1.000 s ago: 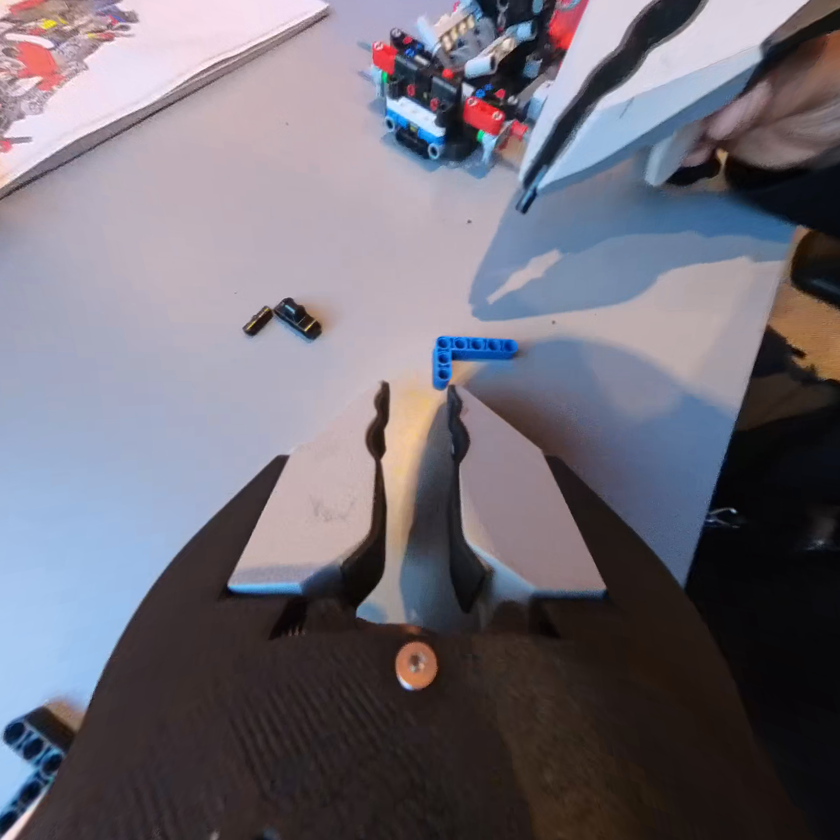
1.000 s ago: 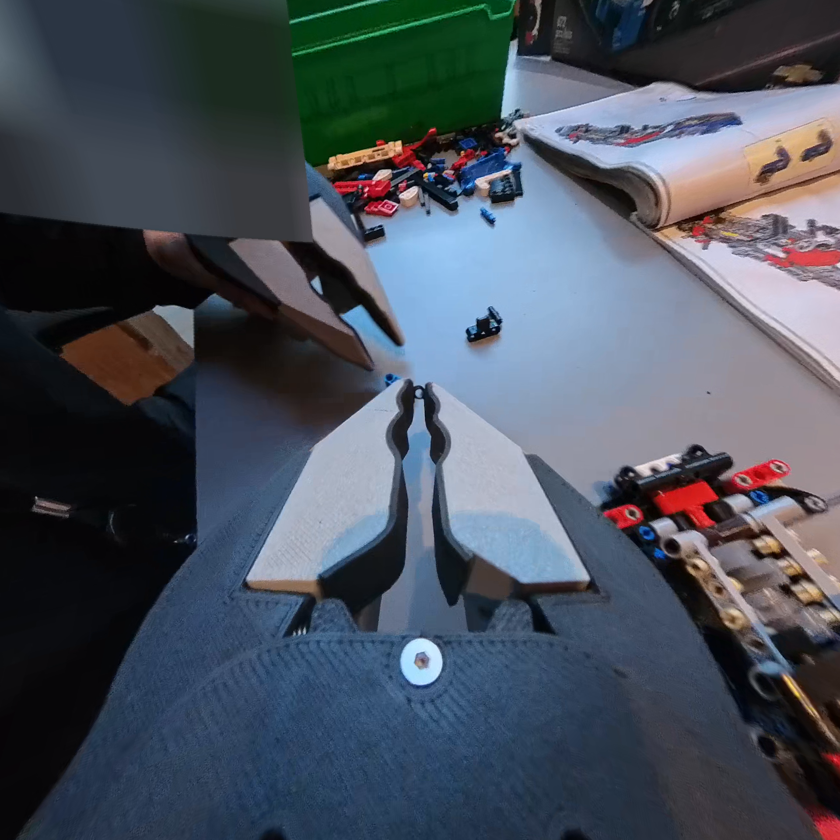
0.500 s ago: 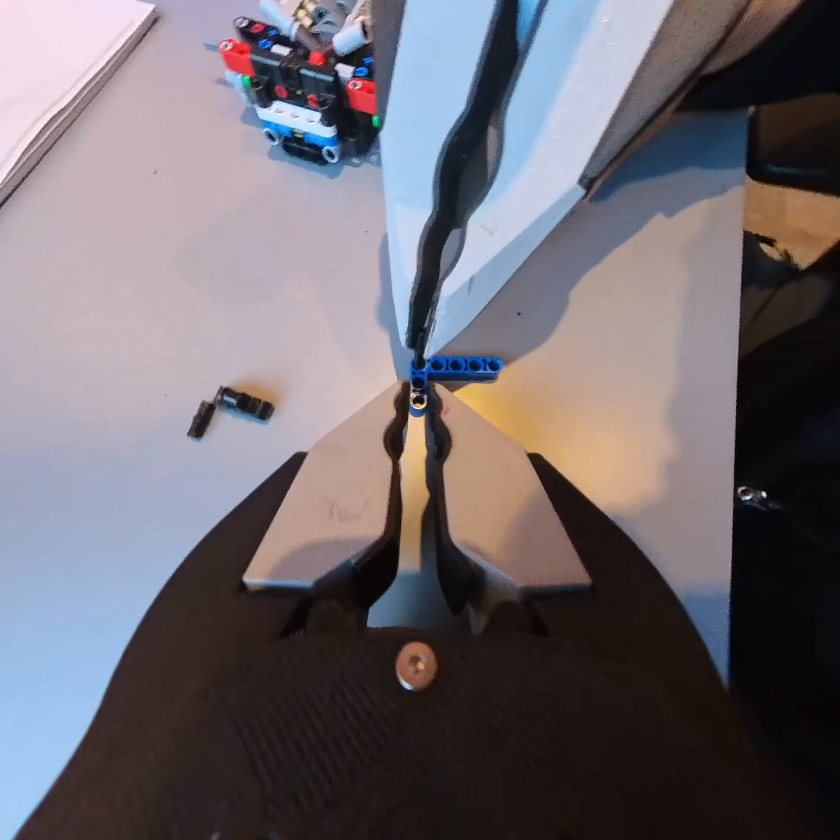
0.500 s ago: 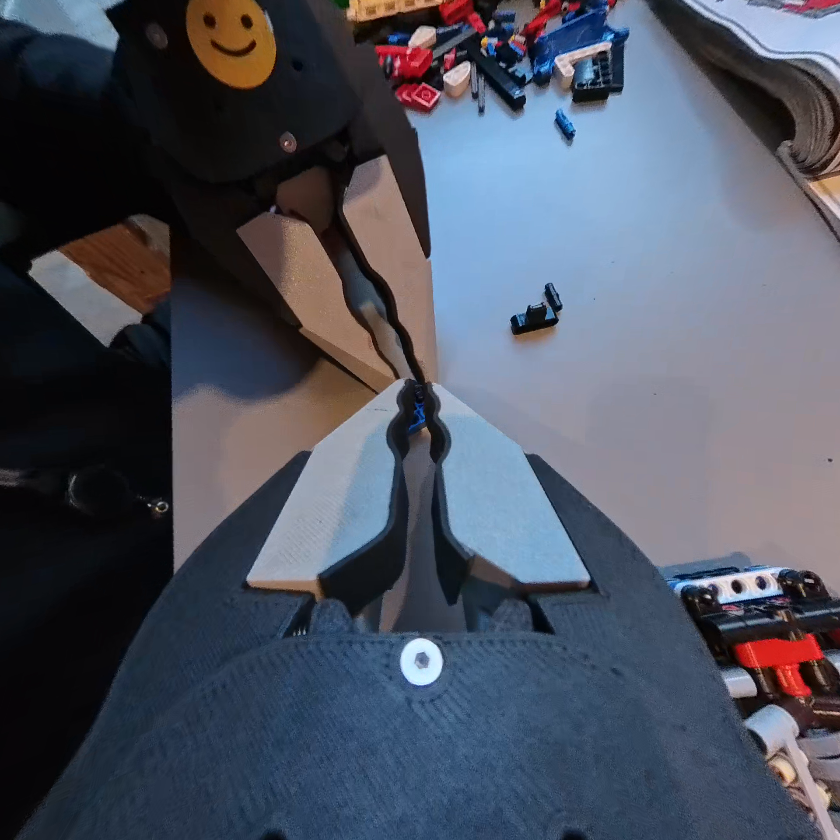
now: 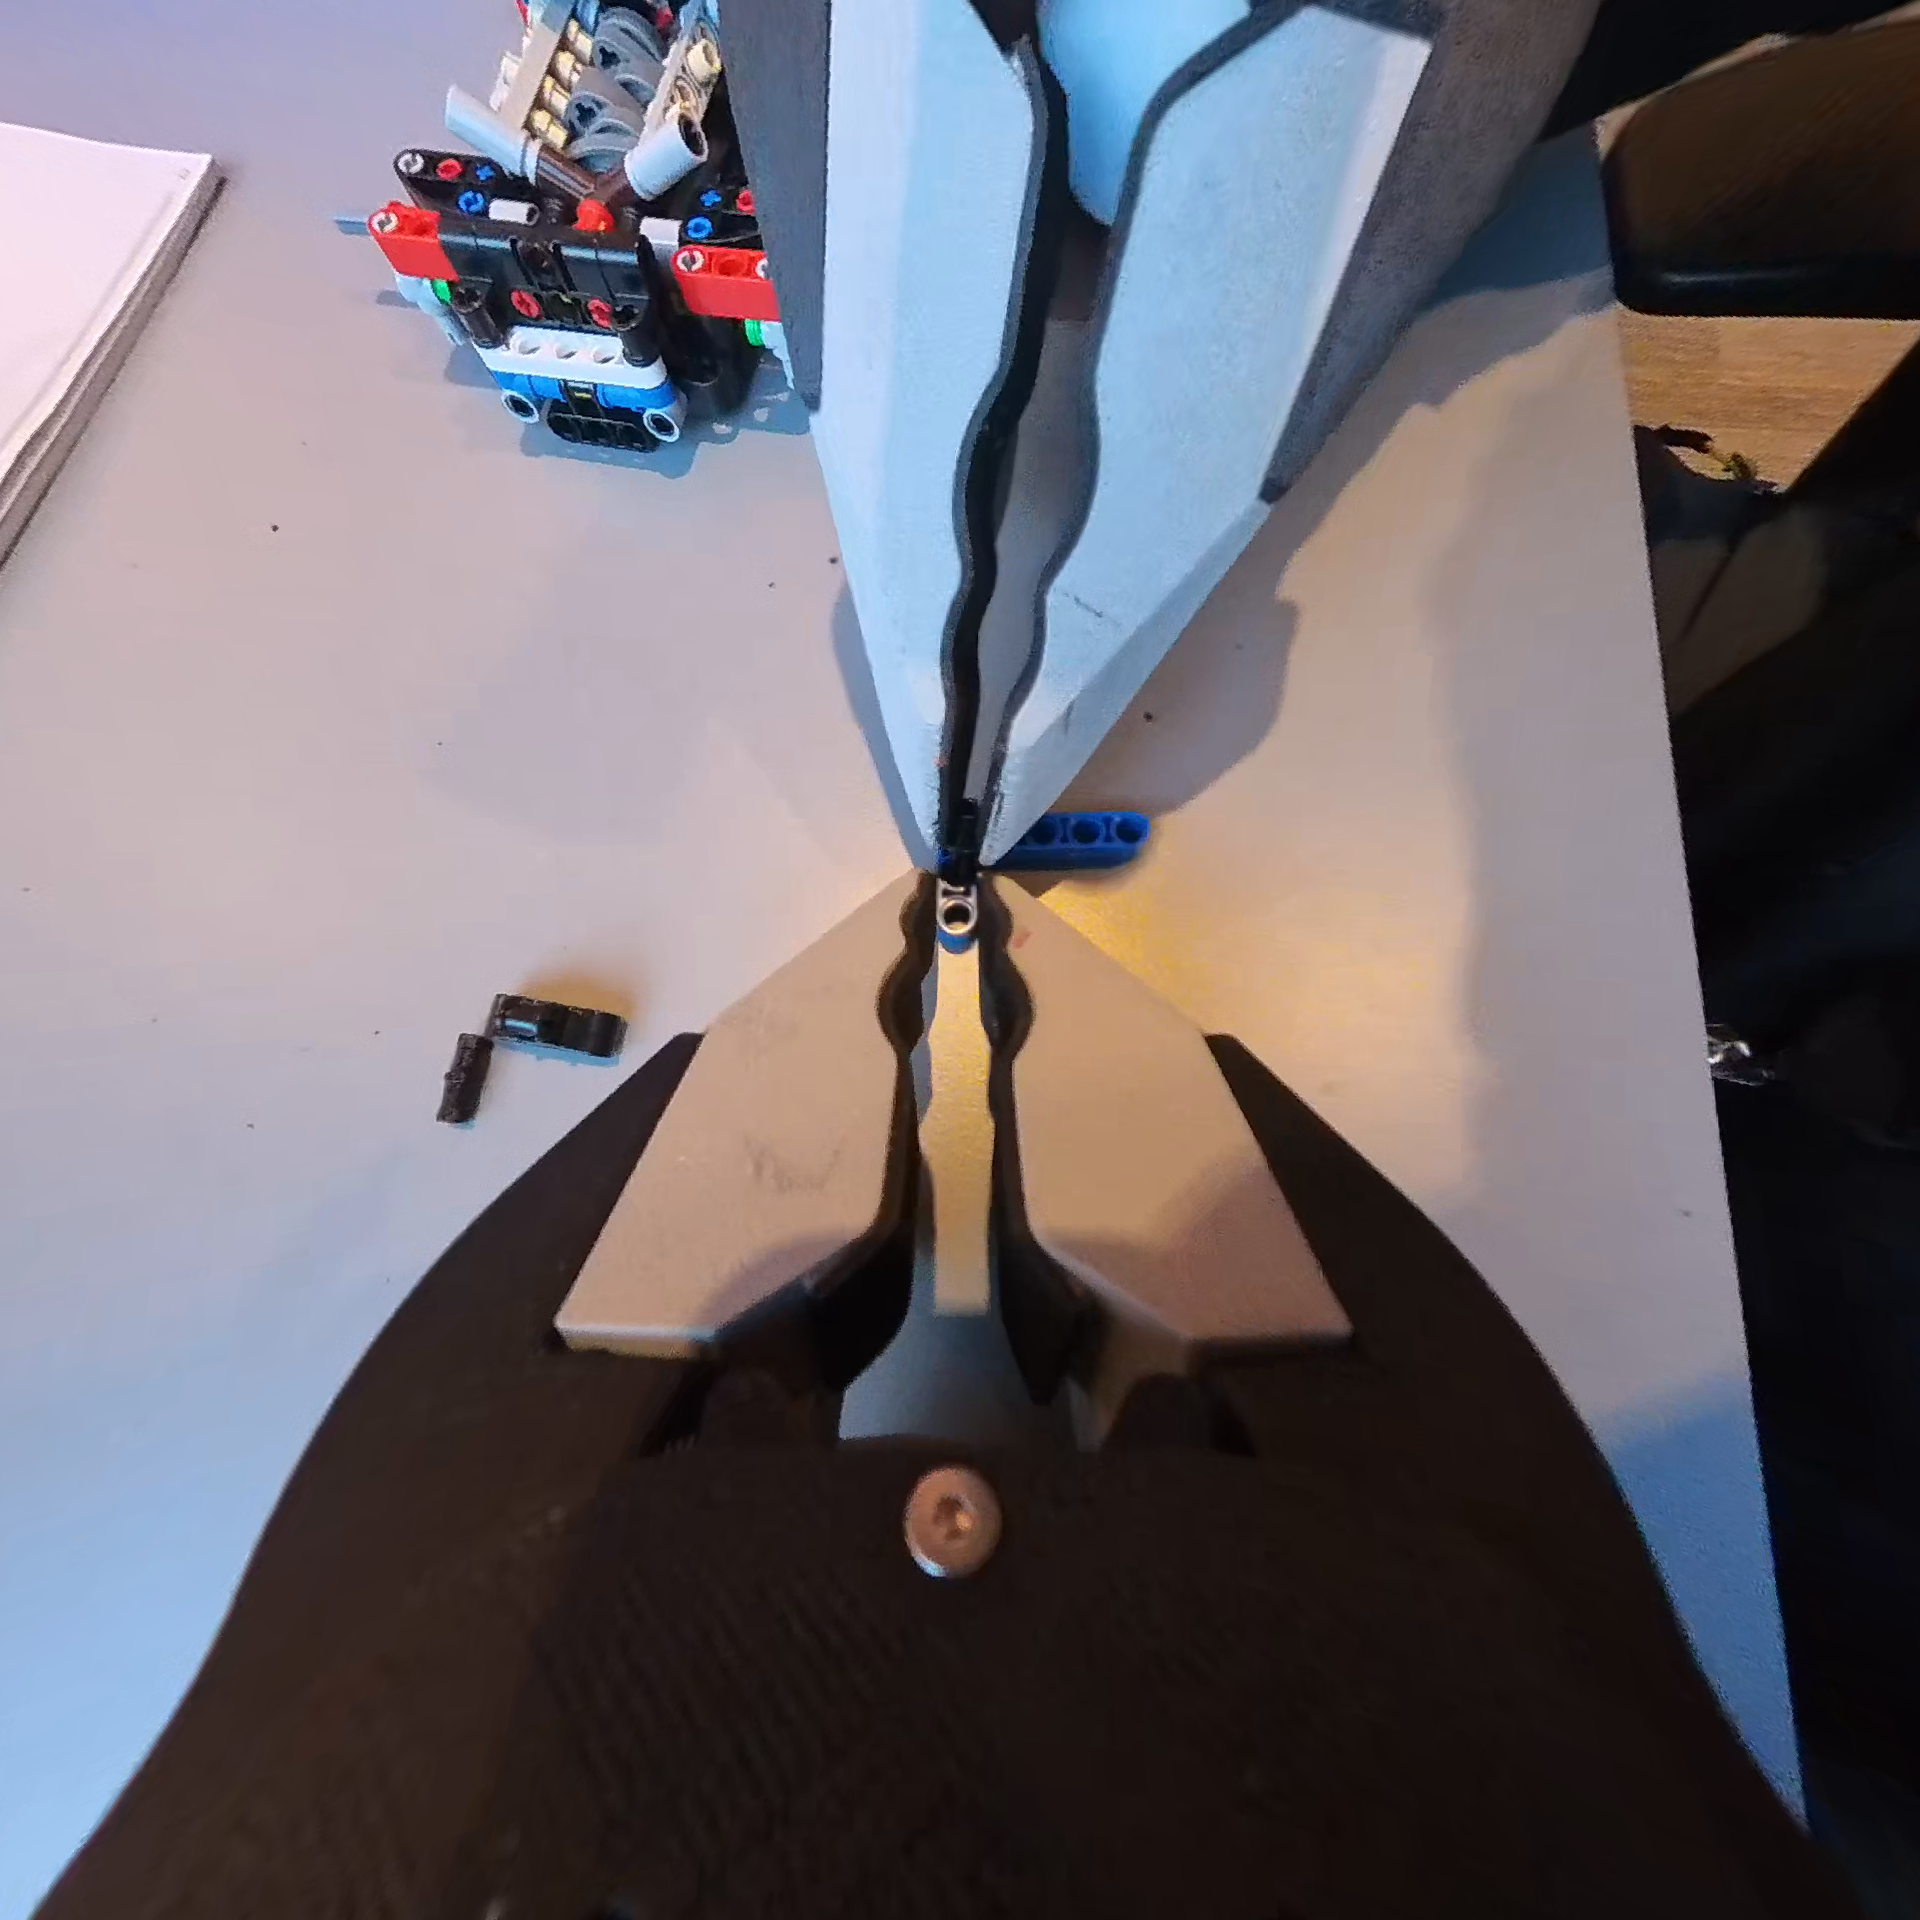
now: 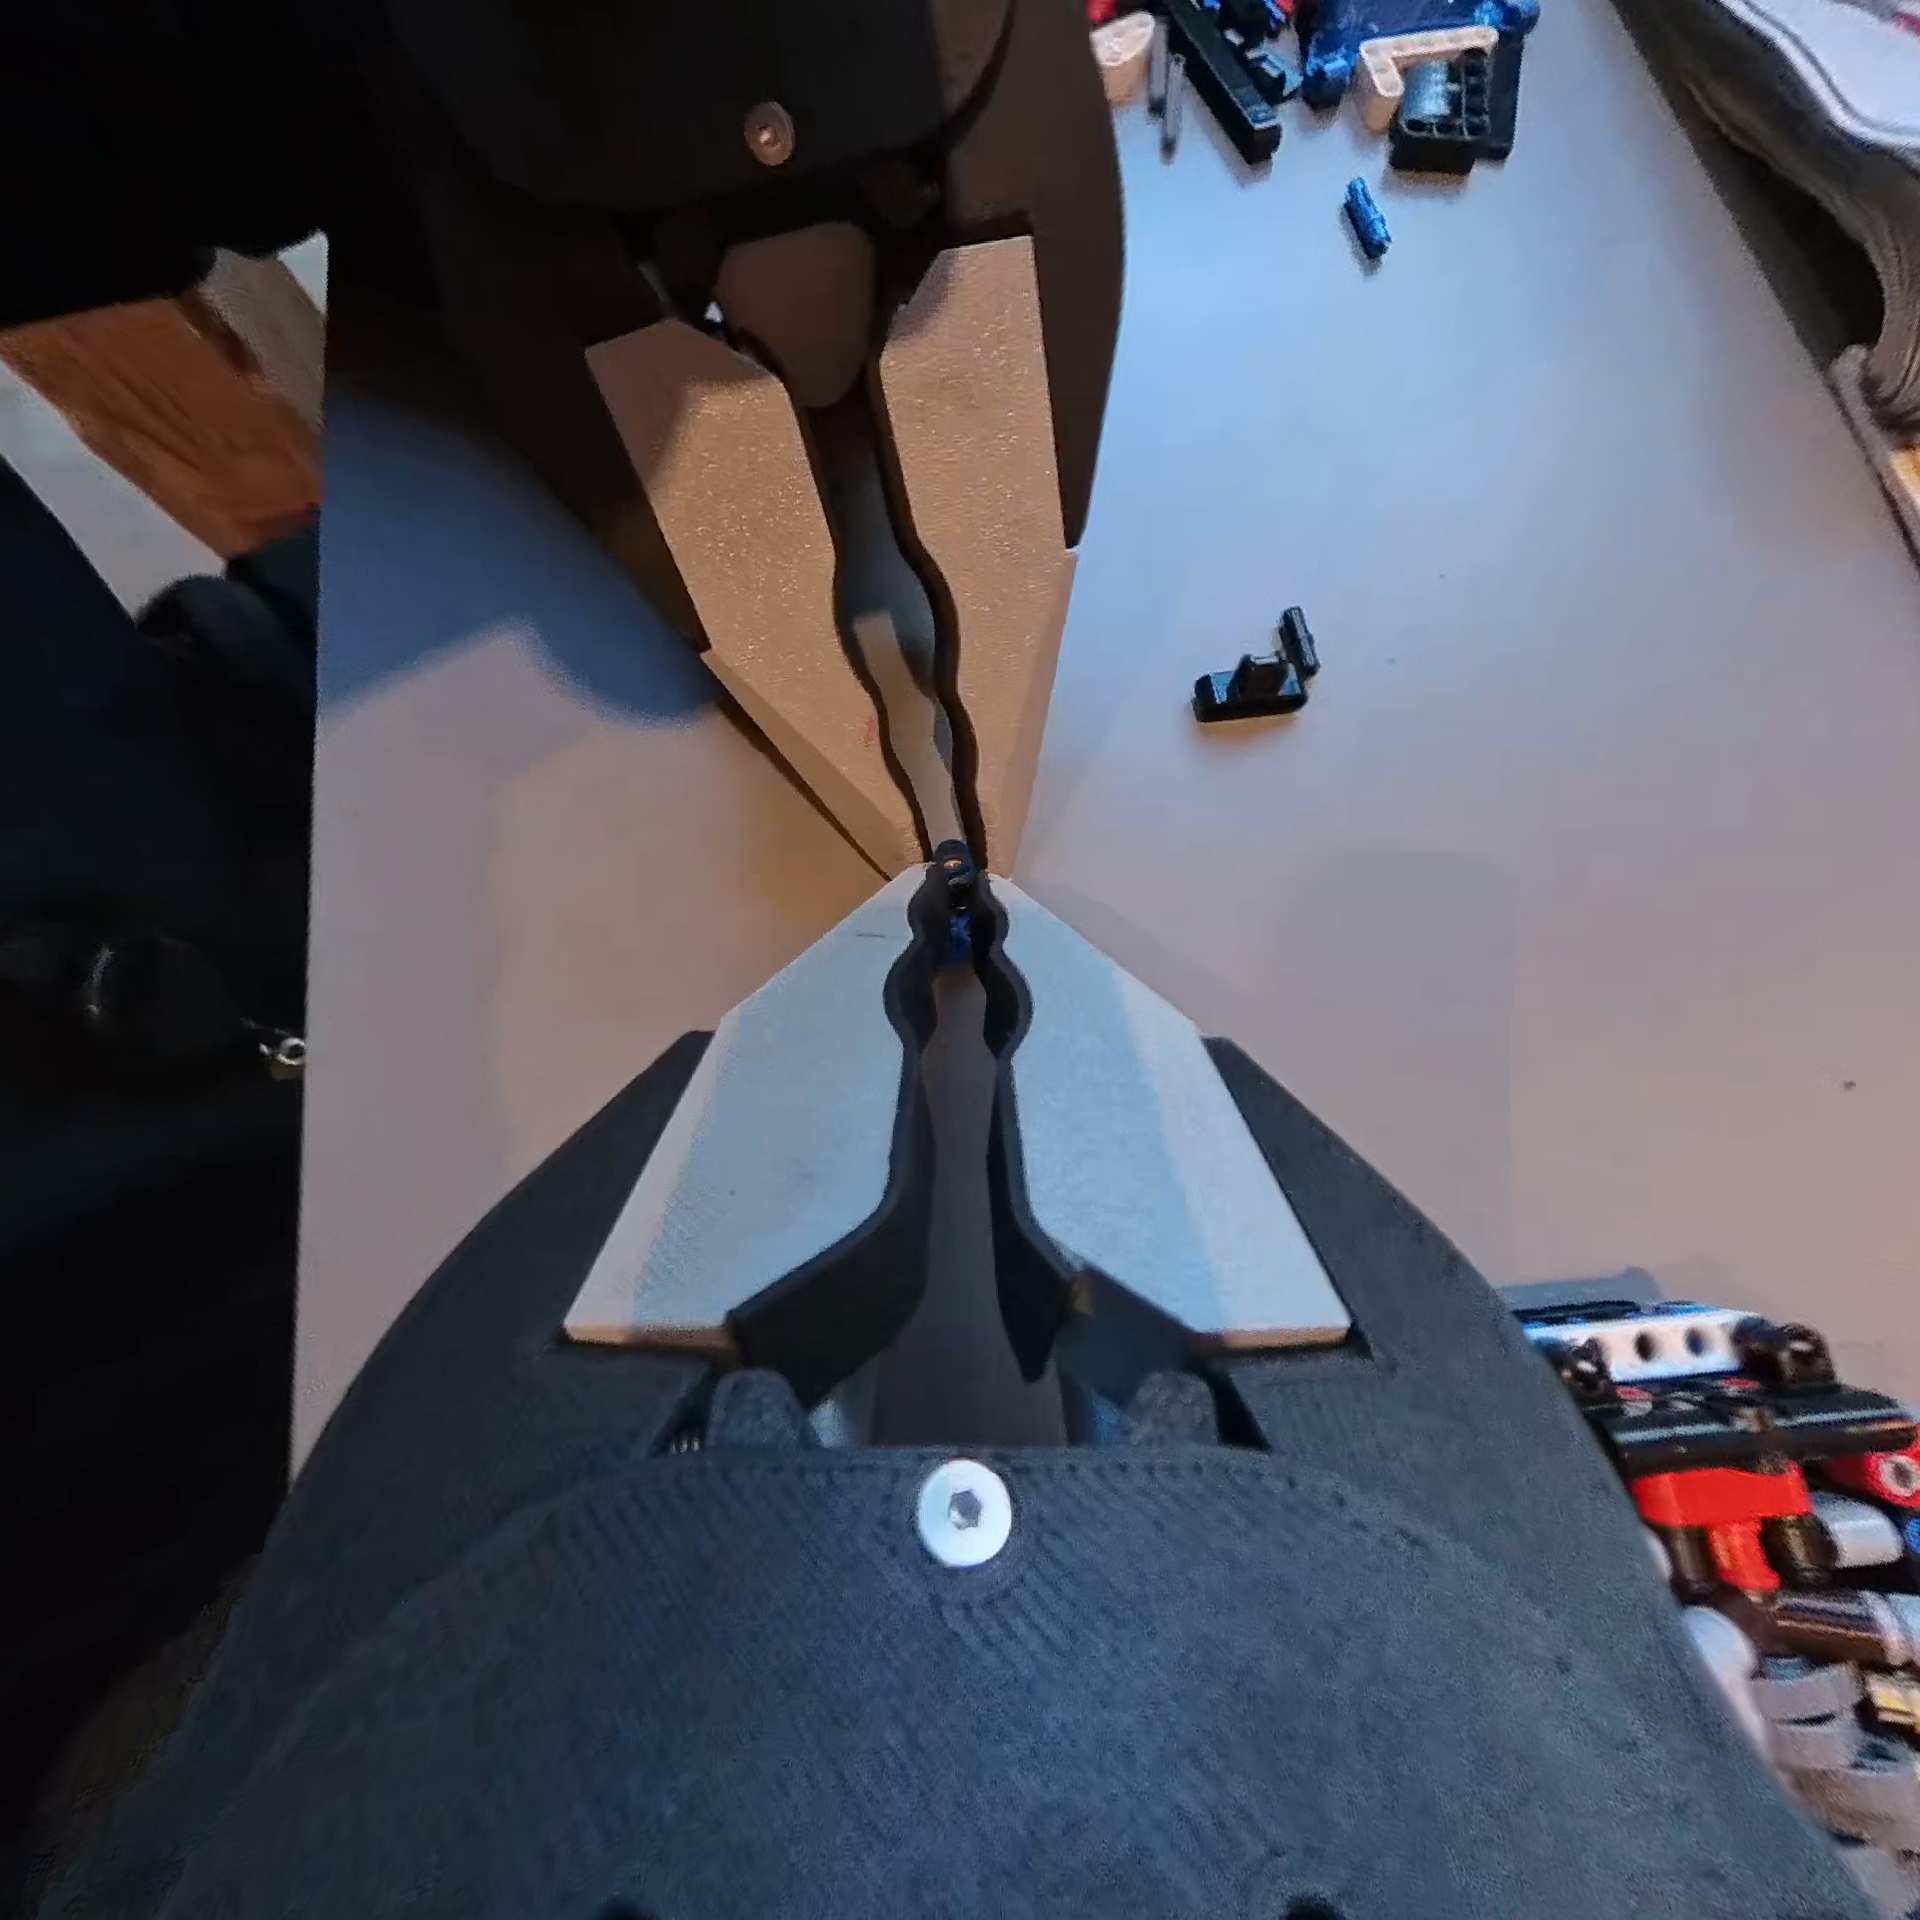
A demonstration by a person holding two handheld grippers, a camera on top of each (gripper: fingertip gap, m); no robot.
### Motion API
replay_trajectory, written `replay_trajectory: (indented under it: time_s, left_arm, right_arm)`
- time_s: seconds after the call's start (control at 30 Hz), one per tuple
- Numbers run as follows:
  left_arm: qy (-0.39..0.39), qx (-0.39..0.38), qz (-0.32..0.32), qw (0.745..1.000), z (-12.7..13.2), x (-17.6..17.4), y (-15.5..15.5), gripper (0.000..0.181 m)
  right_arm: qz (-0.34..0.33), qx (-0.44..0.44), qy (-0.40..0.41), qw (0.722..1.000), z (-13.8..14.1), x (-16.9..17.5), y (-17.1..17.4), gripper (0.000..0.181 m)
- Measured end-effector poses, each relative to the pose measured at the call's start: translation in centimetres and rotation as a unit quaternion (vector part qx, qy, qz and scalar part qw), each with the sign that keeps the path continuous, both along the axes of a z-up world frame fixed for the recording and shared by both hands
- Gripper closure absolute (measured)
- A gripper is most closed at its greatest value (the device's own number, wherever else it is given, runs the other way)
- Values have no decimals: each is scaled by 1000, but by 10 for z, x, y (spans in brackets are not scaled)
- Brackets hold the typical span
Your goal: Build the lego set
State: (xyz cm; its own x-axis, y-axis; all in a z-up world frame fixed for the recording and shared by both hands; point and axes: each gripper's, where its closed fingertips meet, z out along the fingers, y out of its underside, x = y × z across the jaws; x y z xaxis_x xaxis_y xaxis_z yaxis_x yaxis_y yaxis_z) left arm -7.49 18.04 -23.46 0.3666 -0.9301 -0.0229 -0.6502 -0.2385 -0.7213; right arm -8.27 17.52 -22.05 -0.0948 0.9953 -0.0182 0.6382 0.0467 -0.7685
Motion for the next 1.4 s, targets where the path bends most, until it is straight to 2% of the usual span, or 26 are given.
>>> replay_trajectory:
  time_s: [0.3,0.5,1.2,1.33,1.4]
  left_arm:
    - [-5,-9,12,1000,0,-2,0,177]
    - [-16,-34,8,999,0,-3,-4,174]
    - [-10,-20,8,1000,0,-4,-4,176]
    - [-10,-21,8,1000,0,-4,-4,176]
    - [-10,-20,8,1000,0,-4,-4,176]
  right_arm:
    - [85,130,-16,988,-1,-1,-1,181]
    - [92,141,9,986,4,-4,-6,181]
    - [114,206,-58,970,-4,-2,-3,180]
    - [133,193,-87,968,-4,-1,-3,180]
    - [130,141,-114,975,-4,-1,-2,181]
